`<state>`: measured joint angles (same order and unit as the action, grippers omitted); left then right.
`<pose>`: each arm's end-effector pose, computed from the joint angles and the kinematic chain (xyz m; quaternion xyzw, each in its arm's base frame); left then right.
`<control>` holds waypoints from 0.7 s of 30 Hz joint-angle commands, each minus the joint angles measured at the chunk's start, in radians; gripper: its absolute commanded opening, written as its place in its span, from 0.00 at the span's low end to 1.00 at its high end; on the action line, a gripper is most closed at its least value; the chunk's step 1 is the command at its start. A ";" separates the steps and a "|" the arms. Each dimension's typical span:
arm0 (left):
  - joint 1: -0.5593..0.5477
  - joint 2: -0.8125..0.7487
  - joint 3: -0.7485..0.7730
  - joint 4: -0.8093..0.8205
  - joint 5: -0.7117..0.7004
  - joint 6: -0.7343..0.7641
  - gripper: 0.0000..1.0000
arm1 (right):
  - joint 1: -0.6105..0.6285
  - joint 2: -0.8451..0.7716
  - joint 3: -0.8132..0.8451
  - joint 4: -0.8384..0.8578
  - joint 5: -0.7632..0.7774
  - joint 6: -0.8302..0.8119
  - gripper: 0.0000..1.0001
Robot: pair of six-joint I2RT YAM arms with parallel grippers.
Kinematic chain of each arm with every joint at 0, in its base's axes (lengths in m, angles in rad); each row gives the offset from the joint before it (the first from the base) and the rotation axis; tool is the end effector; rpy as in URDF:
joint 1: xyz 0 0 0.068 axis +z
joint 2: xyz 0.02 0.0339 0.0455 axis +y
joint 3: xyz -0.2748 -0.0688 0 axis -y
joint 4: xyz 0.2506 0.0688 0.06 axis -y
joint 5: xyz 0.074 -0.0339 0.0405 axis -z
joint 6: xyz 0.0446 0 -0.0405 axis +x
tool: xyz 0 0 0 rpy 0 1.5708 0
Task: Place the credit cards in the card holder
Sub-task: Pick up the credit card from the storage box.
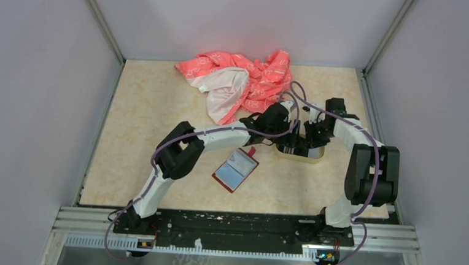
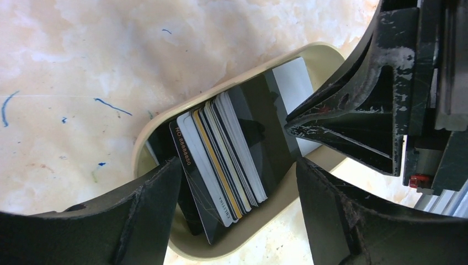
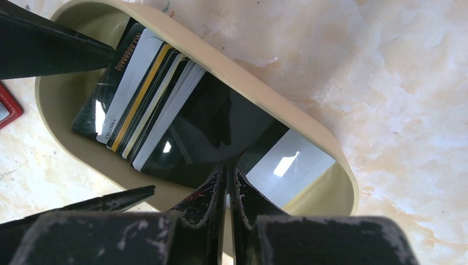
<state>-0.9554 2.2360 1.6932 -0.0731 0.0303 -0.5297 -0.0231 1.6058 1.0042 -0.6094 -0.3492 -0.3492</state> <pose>0.3060 -0.4352 0.1831 0.1944 0.8666 -0.3206 0.3294 0.3113 0.0081 0.1873 -0.1880 0.9510 0.1353 0.2048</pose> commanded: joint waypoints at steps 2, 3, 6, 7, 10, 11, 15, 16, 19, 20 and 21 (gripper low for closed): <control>-0.002 0.052 0.033 -0.067 0.071 -0.012 0.81 | -0.016 0.005 0.048 0.005 -0.017 -0.011 0.05; -0.002 0.051 0.031 -0.058 0.085 -0.020 0.80 | -0.017 0.005 0.047 0.004 -0.019 -0.011 0.06; -0.002 0.023 -0.002 0.000 0.131 -0.040 0.75 | -0.020 0.005 0.047 0.002 -0.023 -0.011 0.06; -0.002 0.010 -0.021 0.027 0.151 -0.050 0.75 | -0.021 0.005 0.047 0.003 -0.024 -0.012 0.06; 0.003 -0.023 -0.083 0.143 0.197 -0.098 0.72 | -0.022 0.004 0.049 0.002 -0.027 -0.011 0.06; 0.006 -0.030 -0.101 0.176 0.224 -0.116 0.72 | -0.024 0.003 0.049 0.001 -0.029 -0.011 0.06; 0.026 -0.040 -0.164 0.311 0.313 -0.210 0.71 | -0.030 0.002 0.049 -0.001 -0.038 -0.011 0.05; 0.028 -0.039 -0.176 0.343 0.327 -0.230 0.71 | -0.032 0.002 0.050 -0.004 -0.041 -0.010 0.06; 0.033 -0.029 -0.194 0.417 0.365 -0.276 0.71 | -0.036 0.001 0.050 -0.004 -0.046 -0.010 0.05; 0.034 -0.022 -0.194 0.433 0.379 -0.288 0.71 | -0.037 0.000 0.050 -0.005 -0.047 -0.011 0.06; 0.034 -0.016 -0.191 0.446 0.390 -0.297 0.71 | -0.038 0.000 0.051 -0.006 -0.049 -0.011 0.06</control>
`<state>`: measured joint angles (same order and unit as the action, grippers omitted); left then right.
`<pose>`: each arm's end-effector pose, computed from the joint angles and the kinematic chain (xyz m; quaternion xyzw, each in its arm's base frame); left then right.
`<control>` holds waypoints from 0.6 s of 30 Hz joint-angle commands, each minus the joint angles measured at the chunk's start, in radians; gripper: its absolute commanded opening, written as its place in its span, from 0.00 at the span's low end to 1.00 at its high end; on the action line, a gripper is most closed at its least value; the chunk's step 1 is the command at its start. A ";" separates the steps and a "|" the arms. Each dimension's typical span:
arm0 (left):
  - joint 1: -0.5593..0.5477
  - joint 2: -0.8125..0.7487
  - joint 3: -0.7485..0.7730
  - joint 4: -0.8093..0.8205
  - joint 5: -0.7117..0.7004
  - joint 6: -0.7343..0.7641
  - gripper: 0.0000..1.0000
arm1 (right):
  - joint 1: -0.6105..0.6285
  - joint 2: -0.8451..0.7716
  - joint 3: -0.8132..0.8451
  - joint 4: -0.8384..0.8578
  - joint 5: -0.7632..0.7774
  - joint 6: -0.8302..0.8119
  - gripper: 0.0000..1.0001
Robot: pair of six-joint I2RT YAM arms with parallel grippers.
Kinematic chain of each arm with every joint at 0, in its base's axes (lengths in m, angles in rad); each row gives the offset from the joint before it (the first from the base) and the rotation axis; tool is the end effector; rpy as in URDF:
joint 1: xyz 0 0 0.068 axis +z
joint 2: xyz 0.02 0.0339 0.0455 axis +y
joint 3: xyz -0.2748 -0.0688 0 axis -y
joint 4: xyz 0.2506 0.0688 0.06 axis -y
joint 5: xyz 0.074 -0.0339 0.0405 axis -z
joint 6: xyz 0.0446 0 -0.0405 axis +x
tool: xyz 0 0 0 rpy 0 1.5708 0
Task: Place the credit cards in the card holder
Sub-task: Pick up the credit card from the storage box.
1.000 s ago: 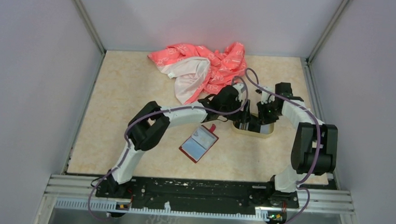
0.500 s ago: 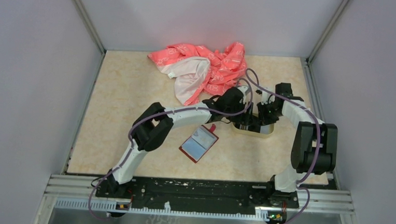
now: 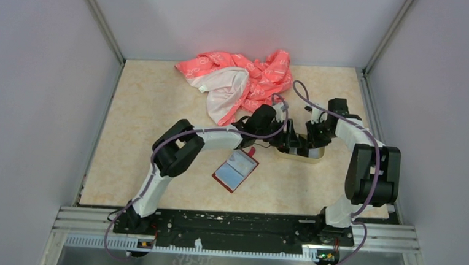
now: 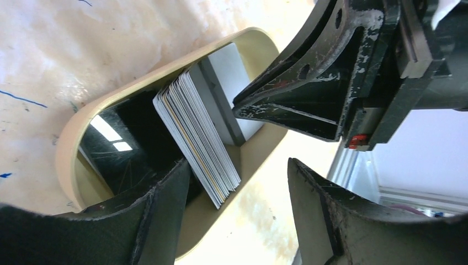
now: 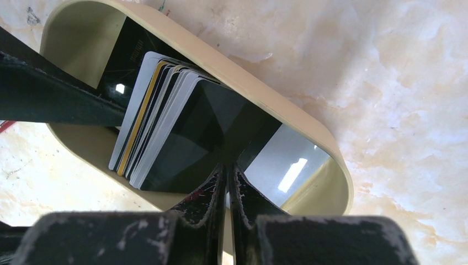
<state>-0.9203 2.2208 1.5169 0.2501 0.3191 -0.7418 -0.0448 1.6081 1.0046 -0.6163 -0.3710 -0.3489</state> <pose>0.3042 -0.4229 0.1648 0.1585 0.8264 -0.4773 0.2532 0.3108 0.0023 0.1868 -0.1784 0.9517 0.1445 0.2038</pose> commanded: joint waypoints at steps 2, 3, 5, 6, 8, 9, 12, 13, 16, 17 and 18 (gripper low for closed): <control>-0.002 0.019 0.004 0.118 0.104 -0.091 0.71 | -0.017 -0.002 0.051 0.001 -0.029 -0.010 0.06; -0.002 0.032 0.016 0.110 0.104 -0.090 0.72 | -0.018 -0.003 0.052 0.001 -0.031 -0.011 0.06; -0.002 0.061 0.051 0.086 0.108 -0.090 0.72 | -0.019 -0.001 0.051 0.000 -0.031 -0.012 0.06; -0.002 0.077 0.060 0.085 0.118 -0.096 0.72 | -0.020 -0.002 0.052 0.001 -0.032 -0.011 0.05; -0.003 0.098 0.074 0.099 0.132 -0.112 0.73 | -0.022 -0.002 0.052 0.001 -0.035 -0.012 0.06; -0.004 0.104 0.076 0.108 0.138 -0.118 0.73 | -0.023 -0.003 0.051 0.000 -0.035 -0.011 0.06; -0.006 0.113 0.084 0.116 0.137 -0.125 0.73 | -0.024 -0.001 0.052 0.000 -0.037 -0.011 0.05; -0.008 0.114 0.089 0.110 0.133 -0.124 0.73 | -0.024 0.000 0.051 0.000 -0.037 -0.012 0.06; -0.008 0.112 0.109 0.062 0.103 -0.103 0.72 | -0.026 0.000 0.053 -0.001 -0.039 -0.012 0.05; -0.009 0.106 0.112 0.048 0.094 -0.094 0.72 | -0.026 0.001 0.052 -0.001 -0.039 -0.012 0.06; -0.009 0.098 0.109 0.039 0.085 -0.088 0.71 | -0.027 0.000 0.052 -0.003 -0.040 -0.012 0.06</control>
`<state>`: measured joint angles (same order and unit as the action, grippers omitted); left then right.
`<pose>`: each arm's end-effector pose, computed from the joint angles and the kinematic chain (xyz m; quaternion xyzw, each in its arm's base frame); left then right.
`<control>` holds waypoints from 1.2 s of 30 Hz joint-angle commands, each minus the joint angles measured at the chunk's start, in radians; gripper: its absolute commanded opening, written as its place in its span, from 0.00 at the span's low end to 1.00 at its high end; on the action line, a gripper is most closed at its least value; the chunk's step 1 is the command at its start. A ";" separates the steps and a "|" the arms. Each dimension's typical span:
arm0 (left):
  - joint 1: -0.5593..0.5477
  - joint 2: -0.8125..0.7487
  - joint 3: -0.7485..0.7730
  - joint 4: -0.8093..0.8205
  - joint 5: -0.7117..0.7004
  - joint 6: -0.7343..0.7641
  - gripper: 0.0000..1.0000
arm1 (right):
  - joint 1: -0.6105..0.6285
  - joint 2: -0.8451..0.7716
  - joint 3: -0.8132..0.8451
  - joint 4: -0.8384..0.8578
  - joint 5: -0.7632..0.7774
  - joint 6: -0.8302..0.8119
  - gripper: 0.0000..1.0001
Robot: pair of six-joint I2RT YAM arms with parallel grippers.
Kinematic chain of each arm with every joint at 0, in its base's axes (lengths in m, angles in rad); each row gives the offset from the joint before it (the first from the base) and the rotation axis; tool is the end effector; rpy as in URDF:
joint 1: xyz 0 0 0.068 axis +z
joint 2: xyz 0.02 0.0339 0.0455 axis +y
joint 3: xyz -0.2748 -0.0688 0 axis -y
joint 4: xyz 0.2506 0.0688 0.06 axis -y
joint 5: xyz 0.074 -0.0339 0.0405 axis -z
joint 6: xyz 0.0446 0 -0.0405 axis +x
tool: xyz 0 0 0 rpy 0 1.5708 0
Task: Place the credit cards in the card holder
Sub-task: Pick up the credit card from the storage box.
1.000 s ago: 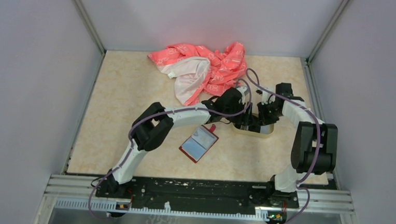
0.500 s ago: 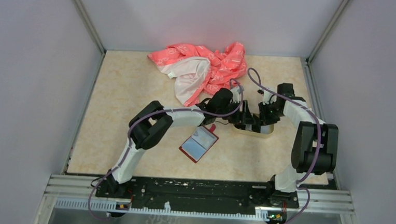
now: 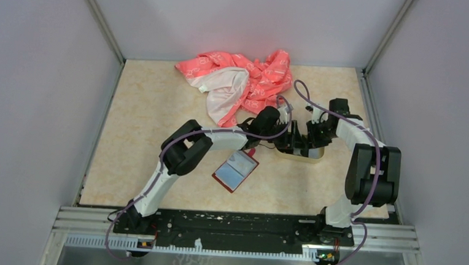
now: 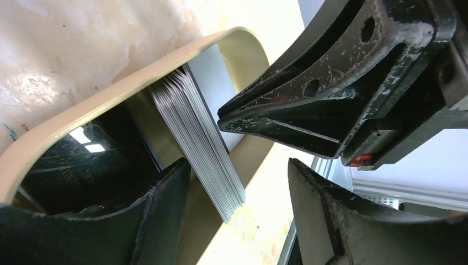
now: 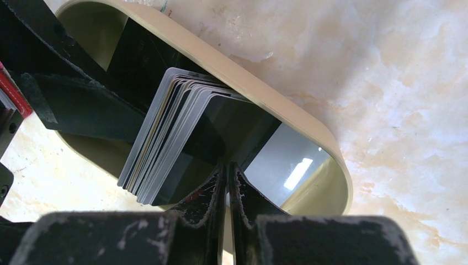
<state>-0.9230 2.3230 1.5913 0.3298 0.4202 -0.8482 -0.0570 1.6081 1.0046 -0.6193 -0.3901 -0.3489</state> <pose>0.3113 -0.4415 0.1465 0.1455 0.8108 -0.5279 0.2068 0.3104 -0.0007 0.1869 -0.1737 0.9511 0.1527 0.2048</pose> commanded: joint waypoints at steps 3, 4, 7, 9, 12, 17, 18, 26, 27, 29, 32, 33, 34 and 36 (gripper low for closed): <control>-0.005 -0.038 0.010 -0.050 -0.037 0.035 0.70 | -0.018 -0.001 0.052 0.000 -0.022 -0.011 0.06; -0.004 -0.050 0.000 -0.049 -0.043 0.040 0.70 | -0.019 -0.001 0.052 0.000 -0.022 -0.011 0.06; -0.001 -0.082 -0.026 -0.048 -0.052 0.051 0.69 | -0.020 0.000 0.053 0.000 -0.024 -0.012 0.06; 0.002 -0.099 -0.041 -0.047 -0.055 0.054 0.69 | -0.021 -0.001 0.052 0.000 -0.025 -0.011 0.06; 0.008 -0.122 -0.066 -0.042 -0.060 0.060 0.67 | -0.022 -0.001 0.052 -0.001 -0.026 -0.012 0.06; 0.016 -0.151 -0.092 -0.041 -0.065 0.069 0.64 | -0.023 0.001 0.054 -0.001 -0.026 -0.012 0.06; 0.016 -0.152 -0.093 -0.041 -0.065 0.071 0.63 | -0.023 0.002 0.053 -0.001 -0.026 -0.012 0.06; 0.025 -0.150 -0.102 -0.064 -0.079 0.082 0.52 | -0.024 0.002 0.054 -0.003 -0.027 -0.011 0.06; 0.027 -0.148 -0.101 -0.069 -0.081 0.085 0.49 | -0.024 0.004 0.053 -0.003 -0.027 -0.012 0.05; 0.027 -0.144 -0.096 -0.084 -0.096 0.097 0.44 | -0.026 0.003 0.054 -0.003 -0.029 -0.012 0.06; 0.027 -0.141 -0.091 -0.111 -0.120 0.113 0.34 | -0.026 0.005 0.054 -0.003 -0.029 -0.012 0.05; 0.027 -0.142 -0.091 -0.118 -0.129 0.118 0.31 | -0.026 0.005 0.055 -0.004 -0.030 -0.012 0.06; 0.028 -0.144 -0.091 -0.125 -0.137 0.122 0.28 | -0.026 0.006 0.055 -0.004 -0.031 -0.012 0.06; 0.027 -0.152 -0.091 -0.144 -0.156 0.132 0.21 | -0.025 0.006 0.055 -0.004 -0.031 -0.013 0.05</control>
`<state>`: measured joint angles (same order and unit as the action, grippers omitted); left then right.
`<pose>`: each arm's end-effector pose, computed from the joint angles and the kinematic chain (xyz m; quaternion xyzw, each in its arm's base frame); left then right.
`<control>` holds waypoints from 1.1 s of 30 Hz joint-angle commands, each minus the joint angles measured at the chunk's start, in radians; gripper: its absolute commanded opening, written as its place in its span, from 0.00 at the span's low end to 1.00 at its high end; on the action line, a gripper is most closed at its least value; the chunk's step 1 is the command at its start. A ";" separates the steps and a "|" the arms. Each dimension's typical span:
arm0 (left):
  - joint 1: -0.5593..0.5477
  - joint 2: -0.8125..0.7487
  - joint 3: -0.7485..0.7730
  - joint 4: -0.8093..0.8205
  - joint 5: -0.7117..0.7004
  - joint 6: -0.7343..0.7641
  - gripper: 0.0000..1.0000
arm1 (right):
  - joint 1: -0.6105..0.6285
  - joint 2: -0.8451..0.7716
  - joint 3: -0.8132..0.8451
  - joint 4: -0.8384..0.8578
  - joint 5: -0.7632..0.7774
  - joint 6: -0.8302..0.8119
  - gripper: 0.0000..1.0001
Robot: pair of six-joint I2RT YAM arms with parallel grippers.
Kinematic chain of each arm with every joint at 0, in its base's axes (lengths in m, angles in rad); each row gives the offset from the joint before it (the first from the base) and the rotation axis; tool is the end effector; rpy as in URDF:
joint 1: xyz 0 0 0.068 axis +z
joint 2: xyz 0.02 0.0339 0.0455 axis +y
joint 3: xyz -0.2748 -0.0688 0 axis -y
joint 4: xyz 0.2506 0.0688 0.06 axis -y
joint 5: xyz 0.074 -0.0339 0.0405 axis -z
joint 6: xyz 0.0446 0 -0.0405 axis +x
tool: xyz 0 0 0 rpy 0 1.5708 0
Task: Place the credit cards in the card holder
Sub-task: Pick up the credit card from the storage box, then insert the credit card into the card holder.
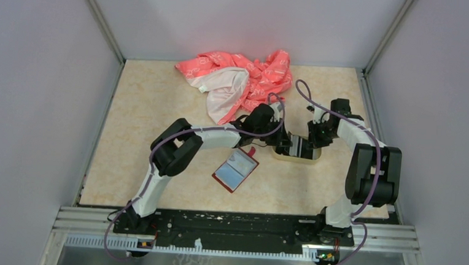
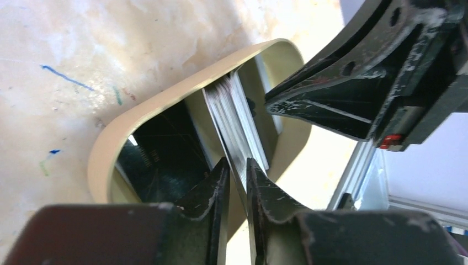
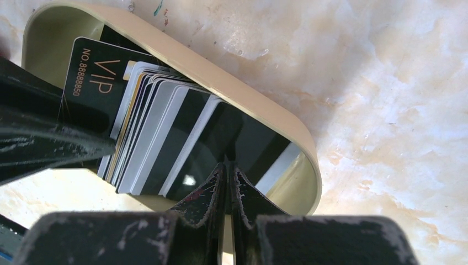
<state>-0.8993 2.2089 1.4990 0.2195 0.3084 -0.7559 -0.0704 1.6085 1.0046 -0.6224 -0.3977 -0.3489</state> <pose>0.3102 -0.4121 0.1615 0.1395 0.8396 -0.4633 0.2469 0.3100 -0.0045 0.1868 -0.1676 0.9517 0.1554 0.2048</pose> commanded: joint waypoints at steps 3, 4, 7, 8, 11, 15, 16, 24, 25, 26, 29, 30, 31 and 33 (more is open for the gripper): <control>0.003 -0.050 0.000 -0.058 -0.082 0.062 0.10 | -0.012 0.008 0.054 -0.003 -0.024 -0.013 0.06; 0.003 -0.056 0.002 -0.069 -0.095 0.071 0.08 | -0.012 0.008 0.055 -0.004 -0.025 -0.014 0.06; 0.003 -0.070 0.002 -0.100 -0.135 0.099 0.05 | -0.012 0.005 0.056 -0.006 -0.026 -0.015 0.06; 0.003 -0.076 0.001 -0.113 -0.149 0.108 0.05 | -0.012 0.004 0.058 -0.006 -0.028 -0.016 0.06; 0.003 -0.093 -0.003 -0.137 -0.181 0.136 0.06 | -0.014 -0.008 0.058 -0.007 -0.038 -0.019 0.06; 0.003 -0.115 -0.007 -0.166 -0.223 0.173 0.07 | -0.017 -0.043 0.057 -0.003 -0.068 -0.029 0.07; 0.003 -0.121 -0.008 -0.172 -0.231 0.182 0.07 | -0.018 -0.053 0.055 -0.001 -0.082 -0.033 0.08; 0.003 -0.251 -0.108 -0.117 -0.275 0.260 0.06 | -0.026 -0.166 0.041 0.012 -0.205 -0.097 0.11; 0.003 -0.281 -0.147 -0.080 -0.268 0.277 0.06 | -0.026 -0.186 0.036 0.013 -0.239 -0.114 0.11; 0.003 -0.311 -0.185 -0.040 -0.264 0.288 0.05 | -0.026 -0.217 0.033 0.015 -0.274 -0.128 0.13; 0.003 -0.409 -0.314 0.094 -0.227 0.329 0.03 | -0.026 -0.303 0.006 0.033 -0.417 -0.179 0.18; 0.003 -0.445 -0.368 0.146 -0.205 0.339 0.03 | -0.026 -0.334 -0.008 0.037 -0.482 -0.205 0.21; 0.003 -0.484 -0.422 0.213 -0.184 0.347 0.02 | -0.026 -0.371 -0.029 0.057 -0.548 -0.227 0.25; 0.003 -0.567 -0.578 0.354 -0.130 0.355 0.00 | -0.025 -0.454 -0.090 0.095 -0.689 -0.298 0.38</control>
<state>-0.8967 1.7763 1.1179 0.2813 0.0853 -0.4622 -0.0902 1.3041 0.9878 -0.6022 -0.7650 -0.5026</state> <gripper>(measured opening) 0.019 0.277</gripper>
